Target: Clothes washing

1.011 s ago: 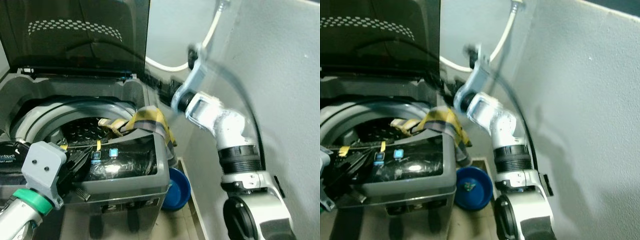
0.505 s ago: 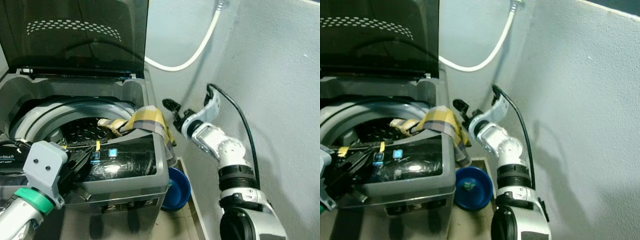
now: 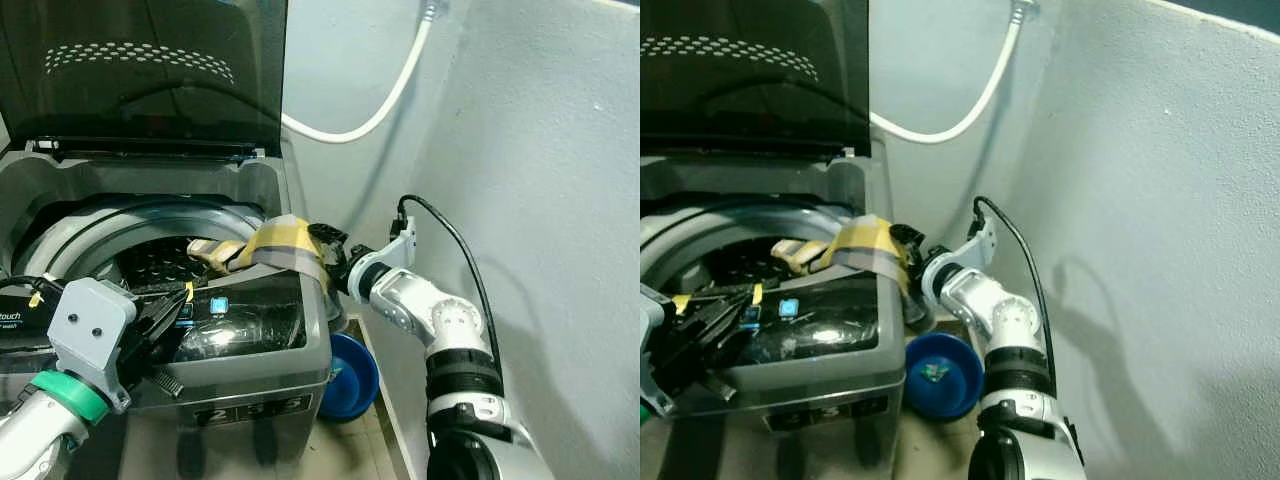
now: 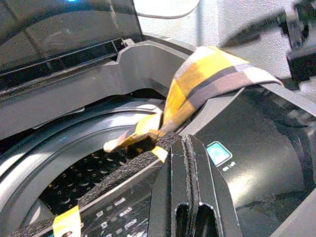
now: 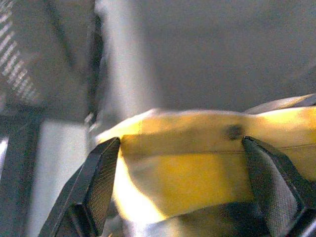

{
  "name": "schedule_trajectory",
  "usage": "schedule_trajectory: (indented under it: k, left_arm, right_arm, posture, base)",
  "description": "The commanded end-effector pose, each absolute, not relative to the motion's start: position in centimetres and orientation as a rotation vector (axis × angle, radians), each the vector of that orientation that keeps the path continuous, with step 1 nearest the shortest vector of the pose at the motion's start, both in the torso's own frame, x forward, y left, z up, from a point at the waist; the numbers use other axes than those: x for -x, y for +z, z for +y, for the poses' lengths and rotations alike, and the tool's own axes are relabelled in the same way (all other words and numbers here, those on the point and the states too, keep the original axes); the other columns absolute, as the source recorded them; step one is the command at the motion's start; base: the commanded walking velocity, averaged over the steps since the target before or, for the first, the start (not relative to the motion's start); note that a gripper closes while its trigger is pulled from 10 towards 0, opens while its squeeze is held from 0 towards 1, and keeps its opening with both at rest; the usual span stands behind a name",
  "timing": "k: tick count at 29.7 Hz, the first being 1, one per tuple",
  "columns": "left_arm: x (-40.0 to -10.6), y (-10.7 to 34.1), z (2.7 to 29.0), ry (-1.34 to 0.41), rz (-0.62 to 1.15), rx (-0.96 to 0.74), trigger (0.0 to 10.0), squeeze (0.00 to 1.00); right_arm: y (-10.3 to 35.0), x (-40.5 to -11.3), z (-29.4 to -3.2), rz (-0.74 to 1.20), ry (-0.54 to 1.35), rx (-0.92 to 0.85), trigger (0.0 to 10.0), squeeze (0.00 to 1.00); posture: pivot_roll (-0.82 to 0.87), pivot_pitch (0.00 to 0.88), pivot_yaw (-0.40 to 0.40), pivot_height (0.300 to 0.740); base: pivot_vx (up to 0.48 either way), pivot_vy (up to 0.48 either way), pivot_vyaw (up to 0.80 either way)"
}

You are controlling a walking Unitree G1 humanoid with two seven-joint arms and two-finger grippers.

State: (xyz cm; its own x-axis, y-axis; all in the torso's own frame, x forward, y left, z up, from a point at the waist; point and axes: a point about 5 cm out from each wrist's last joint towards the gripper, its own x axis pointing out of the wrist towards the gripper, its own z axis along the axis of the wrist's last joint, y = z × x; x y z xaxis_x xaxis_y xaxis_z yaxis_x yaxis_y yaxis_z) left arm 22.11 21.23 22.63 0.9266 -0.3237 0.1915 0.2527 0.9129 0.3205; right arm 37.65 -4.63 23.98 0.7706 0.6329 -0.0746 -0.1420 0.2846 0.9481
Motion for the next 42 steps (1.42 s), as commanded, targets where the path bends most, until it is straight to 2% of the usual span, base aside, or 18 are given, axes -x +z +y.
schedule_trajectory:
  k: [1, 3, 4, 5, 6, 9, 11, 13, 17, 18, 19, 22, 23, 25, 29, 31, 37, 42]
  left_arm:
    - [-22.1, 22.3, 21.1, -0.313, -0.234, -0.302, 10.0, 0.0]
    - [-22.0, 22.3, 21.1, -0.312, -0.233, -0.302, 10.0, 0.0]
    - [-22.0, 22.3, 21.1, -0.312, -0.233, -0.302, 10.0, 0.0]
    - [-22.0, 22.3, 21.2, -0.311, -0.232, -0.302, 10.0, 0.0]
    - [-22.0, 22.3, 21.2, -0.311, -0.232, -0.302, 10.0, 0.0]
    - [-22.0, 22.3, 21.1, -0.31, -0.233, -0.301, 10.0, 0.0]
    - [-22.0, 22.3, 21.1, -0.311, -0.235, -0.3, 10.0, 0.0]
    - [-22.1, 22.3, 21.1, -0.311, -0.236, -0.3, 10.0, 0.0]
    - [-22.1, 22.3, 21.1, -0.314, -0.236, -0.299, 10.0, 0.0]
    - [-22.2, 22.4, 21.0, -0.315, -0.239, -0.3, 10.0, 0.0]
    - [-22.2, 22.4, 21.0, -0.315, -0.239, -0.3, 10.0, 0.0]
    - [-22.3, 22.3, 21.0, -0.317, -0.239, -0.3, 10.0, 0.0]
    - [-22.3, 22.3, 21.0, -0.317, -0.239, -0.3, 10.0, 0.0]
    - [-22.3, 22.3, 21.0, -0.319, -0.237, -0.299, 10.0, 0.0]
    - [-22.3, 22.2, 20.9, -0.321, -0.235, -0.298, 10.0, 0.0]
    - [-22.3, 22.3, 20.9, -0.322, -0.237, -0.298, 10.0, 0.0]
    - [-22.2, 22.2, 21.0, -0.319, -0.236, -0.301, 10.0, 0.0]
    - [-22.1, 22.2, 21.0, -0.318, -0.235, -0.302, 10.0, 0.0]
  right_arm:
    - [26.0, -36.4, -1.0, 0.514, 0.695, -1.228, 10.0, 1.0]
    - [29.0, -36.3, -0.8, 0.448, 0.777, -1.263, 10.0, 1.0]
    - [29.0, -36.3, -0.8, 0.448, 0.777, -1.263, 10.0, 1.0]
    - [33.8, -35.6, -0.8, 0.325, 0.911, -1.325, 10.0, 1.0]
    - [33.8, -35.6, -0.8, 0.325, 0.911, -1.325, 10.0, 1.0]
    - [41.1, -34.5, -3.2, 0.036, 1.1, -1.549, 10.0, 1.0]
    - [42.7, -34.6, -4.8, -0.072, 1.11, -1.601, 10.0, 1.0]
    - [42.9, -34.7, -5.3, -0.096, 1.1, -1.595, 10.0, 1.0]
    - [42.2, -35.5, -6.3, -0.101, 1.013, -1.533, 10.0, 1.0]
    - [38.5, -37.1, -6.7, -0.051, 0.831, -1.208, 10.0, 1.0]
    - [38.5, -37.1, -6.7, -0.051, 0.831, -1.208, 10.0, 1.0]
    - [32.0, -38.3, -6.2, 0.089, 0.641, -0.825, 10.0, 1.0]
    - [32.0, -38.3, -6.2, 0.089, 0.641, -0.825, 10.0, 1.0]
    - [28.5, -38.6, -5.8, 0.172, 0.572, -0.733, 10.0, 1.0]
    - [25.7, -38.8, -5.3, 0.245, 0.511, -0.764, 10.0, 1.0]
    - [24.2, -39.0, -5.1, 0.27, 0.469, -0.846, 10.0, 1.0]
    - [22.8, -39.2, -4.7, 0.33, 0.421, -1.01, 10.0, 1.0]
    - [22.5, -38.8, -4.0, 0.361, 0.446, -1.032, 10.0, 1.0]
  posture:
    - [0.08, 0.057, -0.054, 0.74]
    - [0.08, 0.058, -0.056, 0.74]
    - [0.08, 0.058, -0.056, 0.74]
    - [0.08, 0.058, -0.056, 0.74]
    - [0.08, 0.058, -0.056, 0.74]
    - [0.08, 0.057, -0.055, 0.74]
    - [0.07, 0.056, -0.054, 0.74]
    - [0.07, 0.054, -0.052, 0.74]
    - [0.07, 0.054, -0.052, 0.74]
    - [0.07, 0.052, -0.051, 0.74]
    - [0.07, 0.052, -0.051, 0.74]
    - [0.07, 0.051, -0.048, 0.74]
    - [0.07, 0.051, -0.048, 0.74]
    - [0.07, 0.05, -0.049, 0.74]
    - [0.07, 0.049, -0.049, 0.74]
    - [0.08, 0.048, -0.054, 0.74]
    - [0.08, 0.042, -0.059, 0.74]
    - [0.08, 0.04, -0.06, 0.74]
  base:
    - [0.0, 0.0, 0.0]
    - [0.0, 0.0, 0.0]
    - [0.0, 0.0, 0.0]
    - [0.0, 0.0, 0.0]
    - [0.0, 0.0, 0.0]
    - [0.0, 0.0, 0.0]
    - [0.0, 0.0, 0.0]
    - [0.0, 0.0, 0.0]
    - [0.0, 0.0, 0.0]
    - [0.0, 0.0, 0.0]
    - [0.0, 0.0, 0.0]
    - [0.0, 0.0, 0.0]
    - [0.0, 0.0, 0.0]
    - [0.0, 0.0, 0.0]
    - [0.0, 0.0, 0.0]
    - [0.0, 0.0, 0.0]
    - [0.0, 0.0, 0.0]
    - [0.0, 0.0, 0.0]
